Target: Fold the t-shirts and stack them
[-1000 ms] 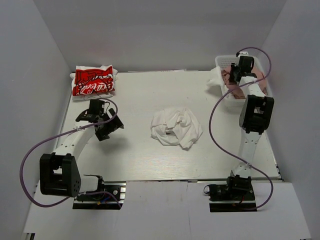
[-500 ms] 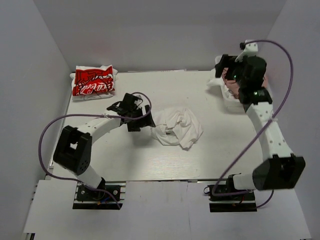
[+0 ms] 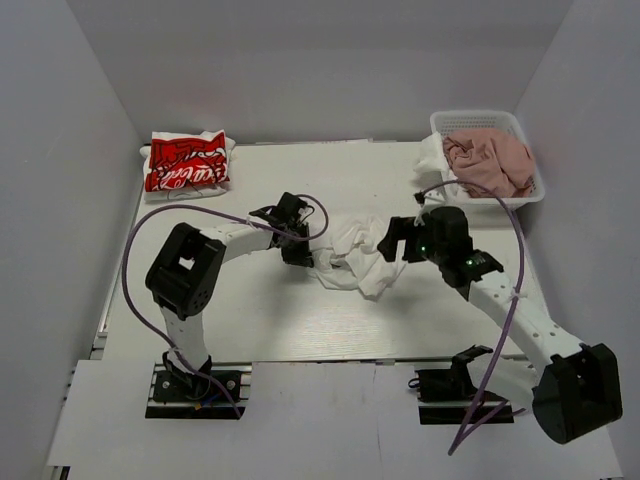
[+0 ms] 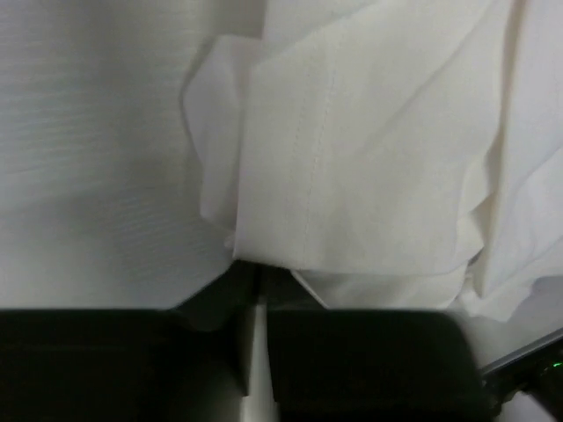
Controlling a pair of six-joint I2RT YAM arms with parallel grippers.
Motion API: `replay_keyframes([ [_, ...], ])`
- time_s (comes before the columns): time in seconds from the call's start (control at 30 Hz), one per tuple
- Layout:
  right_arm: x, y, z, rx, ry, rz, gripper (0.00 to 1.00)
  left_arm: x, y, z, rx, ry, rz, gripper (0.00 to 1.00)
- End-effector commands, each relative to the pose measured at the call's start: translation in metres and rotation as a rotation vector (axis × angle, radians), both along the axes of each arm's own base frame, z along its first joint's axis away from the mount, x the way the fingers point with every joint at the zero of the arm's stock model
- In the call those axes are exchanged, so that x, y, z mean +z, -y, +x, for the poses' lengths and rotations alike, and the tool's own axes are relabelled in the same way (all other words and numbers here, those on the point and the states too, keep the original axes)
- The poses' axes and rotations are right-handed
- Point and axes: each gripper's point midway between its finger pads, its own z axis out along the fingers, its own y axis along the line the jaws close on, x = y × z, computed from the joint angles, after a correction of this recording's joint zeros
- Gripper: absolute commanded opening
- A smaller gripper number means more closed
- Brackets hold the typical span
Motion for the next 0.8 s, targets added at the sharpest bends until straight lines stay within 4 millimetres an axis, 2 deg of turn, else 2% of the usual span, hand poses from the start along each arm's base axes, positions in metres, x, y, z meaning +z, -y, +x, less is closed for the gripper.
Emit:
replay_keyframes([
  [0.0,-0.02,-0.019,-0.03,0.053,-0.066,0.051,0.9,-0.004,0.01,0.002,-0.027,0.007,-0.012,0.01],
  [0.03,-0.028,-0.026,-0.04,0.082,-0.088,0.049,0.9,-0.004,0.013,-0.001,-0.036,0.007,-0.012,0.0],
  [0.07,-0.048,-0.025,-0.053,0.097,-0.138,0.028,0.9,-0.004,0.013,-0.001,-0.036,0.007,-0.012,0.0],
  [0.1,-0.055,-0.025,-0.059,0.096,-0.161,0.014,0.9,0.003,0.012,0.001,-0.031,0.032,-0.017,0.0],
  [0.13,-0.065,-0.034,-0.071,0.138,-0.188,-0.011,0.9,0.006,0.01,0.001,-0.026,0.044,-0.013,0.0],
  [0.17,-0.081,-0.033,-0.08,0.141,-0.231,-0.042,0.9,0.012,0.01,0.002,-0.036,0.067,-0.021,0.0],
  [0.23,-0.092,-0.037,-0.087,0.144,-0.241,-0.087,0.9,0.031,0.008,-0.003,-0.038,0.122,-0.043,0.0],
  [0.27,-0.103,-0.04,-0.089,0.151,-0.276,-0.11,0.9,0.039,0.009,-0.002,-0.037,0.146,-0.058,0.0],
  [0.33,-0.109,-0.033,-0.078,0.061,-0.239,-0.169,0.88,0.047,0.005,-0.01,-0.038,0.173,-0.063,0.0],
  [0.37,-0.116,-0.034,-0.073,0.017,-0.244,-0.171,0.86,0.062,0.006,-0.009,-0.037,0.213,-0.089,0.0],
  [0.43,-0.119,-0.042,-0.065,-0.035,-0.227,-0.119,0.81,0.067,0.005,-0.014,-0.04,0.229,-0.09,0.0],
  [0.5,-0.11,-0.055,-0.047,-0.063,-0.169,-0.069,0.54,0.075,0.008,-0.016,-0.048,0.246,-0.103,0.0],
  [0.53,-0.116,-0.054,-0.046,-0.102,-0.194,-0.066,0.38,0.076,0.002,-0.019,-0.04,0.237,-0.082,0.0],
  [0.57,-0.118,-0.045,-0.041,-0.15,-0.188,-0.107,0.08,0.079,0.0,-0.017,-0.03,0.242,-0.067,0.0],
  [0.6,-0.104,-0.051,-0.032,-0.162,-0.156,-0.092,0.0,0.086,-0.004,-0.015,-0.016,0.26,-0.054,0.0],
  [0.67,-0.089,-0.041,-0.02,-0.224,-0.1,-0.113,0.0,0.103,-0.007,-0.018,-0.023,0.295,-0.051,0.0],
  [0.7,-0.063,-0.04,-0.014,-0.238,-0.05,-0.086,0.0,0.115,-0.01,-0.014,-0.012,0.334,-0.043,0.0],
  [0.77,-0.031,-0.028,-0.001,-0.315,0.037,-0.079,0.0,0.147,-0.022,-0.009,0.033,0.399,-0.024,0.0],
])
